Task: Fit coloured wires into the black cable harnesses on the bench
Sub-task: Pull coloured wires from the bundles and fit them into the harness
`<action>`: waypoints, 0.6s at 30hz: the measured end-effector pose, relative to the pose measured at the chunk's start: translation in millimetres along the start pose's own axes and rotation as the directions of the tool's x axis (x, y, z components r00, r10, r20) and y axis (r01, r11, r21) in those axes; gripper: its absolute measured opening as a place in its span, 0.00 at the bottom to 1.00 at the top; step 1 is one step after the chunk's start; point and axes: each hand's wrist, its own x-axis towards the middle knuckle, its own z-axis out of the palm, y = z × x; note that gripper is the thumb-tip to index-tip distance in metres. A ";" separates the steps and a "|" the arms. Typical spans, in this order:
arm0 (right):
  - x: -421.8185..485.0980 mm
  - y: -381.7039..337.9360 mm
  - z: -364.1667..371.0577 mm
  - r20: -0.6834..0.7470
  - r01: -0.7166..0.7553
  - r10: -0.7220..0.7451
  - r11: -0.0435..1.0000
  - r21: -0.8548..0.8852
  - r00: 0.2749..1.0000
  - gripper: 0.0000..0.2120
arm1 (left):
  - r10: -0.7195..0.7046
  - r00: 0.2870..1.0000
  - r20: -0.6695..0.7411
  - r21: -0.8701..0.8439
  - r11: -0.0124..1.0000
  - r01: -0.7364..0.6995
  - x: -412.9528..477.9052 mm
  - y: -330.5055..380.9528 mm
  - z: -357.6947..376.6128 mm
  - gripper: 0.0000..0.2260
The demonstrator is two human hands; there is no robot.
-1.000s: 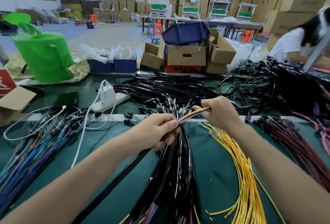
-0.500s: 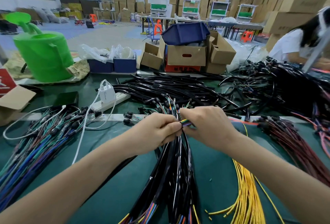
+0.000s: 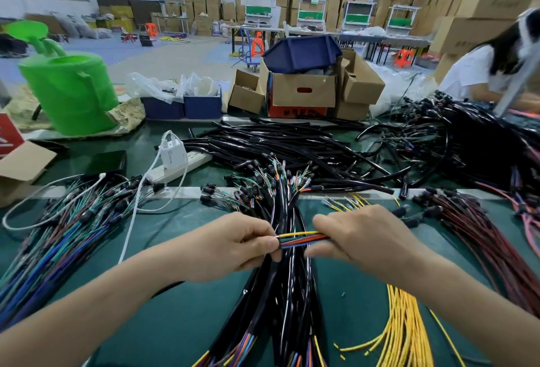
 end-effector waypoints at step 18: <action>-6.9 -17.5 -3.6 0.211 -0.079 -0.022 0.885 0.459 0.977 0.21 | -0.049 0.967 0.250 -0.202 0.974 0.102 -3.8 -0.4 5.2 0.13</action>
